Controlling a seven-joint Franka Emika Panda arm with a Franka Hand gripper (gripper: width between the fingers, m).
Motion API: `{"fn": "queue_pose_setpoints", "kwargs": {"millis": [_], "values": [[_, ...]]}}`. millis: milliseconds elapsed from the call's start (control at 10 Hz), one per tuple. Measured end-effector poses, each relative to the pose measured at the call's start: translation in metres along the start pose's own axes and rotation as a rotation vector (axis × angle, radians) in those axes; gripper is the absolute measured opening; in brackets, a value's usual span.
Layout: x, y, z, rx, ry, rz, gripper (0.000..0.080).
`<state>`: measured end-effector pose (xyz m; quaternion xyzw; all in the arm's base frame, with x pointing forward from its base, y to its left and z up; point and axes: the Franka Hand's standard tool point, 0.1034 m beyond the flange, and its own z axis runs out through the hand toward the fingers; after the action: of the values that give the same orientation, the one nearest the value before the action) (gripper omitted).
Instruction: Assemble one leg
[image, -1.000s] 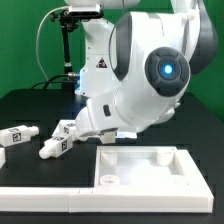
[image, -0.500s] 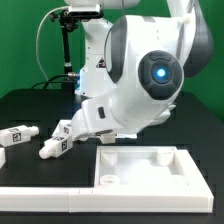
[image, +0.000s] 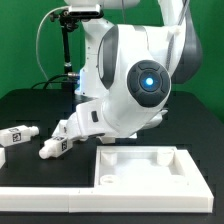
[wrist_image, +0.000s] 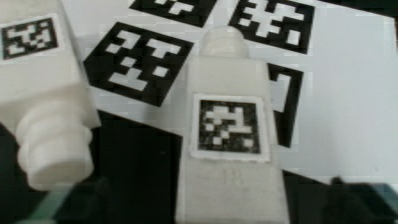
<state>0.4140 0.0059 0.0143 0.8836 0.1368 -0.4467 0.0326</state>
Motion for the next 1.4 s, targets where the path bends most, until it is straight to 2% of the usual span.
{"fn": "queue_pose_setpoints", "kwargs": {"millis": [100,200,300,600,700,1000,1100,1200,1400], "values": [[0.000,0.000,0.000,0.000,0.000,0.000,0.0527],[0.000,0.000,0.000,0.000,-0.001,0.000,0.0388],[0.000,0.000,0.000,0.000,-0.001,0.000,0.0282],[-0.002,-0.008,-0.011,-0.008,0.011,-0.009,0.0282],[-0.006,-0.010,-0.028,-0.016,0.043,-0.015,0.0282],[-0.029,-0.009,-0.104,-0.044,0.221,-0.030,0.0284],[-0.033,-0.009,-0.118,-0.049,0.249,-0.028,0.0284],[-0.025,-0.008,-0.126,-0.060,0.319,-0.023,0.0284],[-0.024,-0.005,-0.128,-0.080,0.476,-0.021,0.0284]]}}
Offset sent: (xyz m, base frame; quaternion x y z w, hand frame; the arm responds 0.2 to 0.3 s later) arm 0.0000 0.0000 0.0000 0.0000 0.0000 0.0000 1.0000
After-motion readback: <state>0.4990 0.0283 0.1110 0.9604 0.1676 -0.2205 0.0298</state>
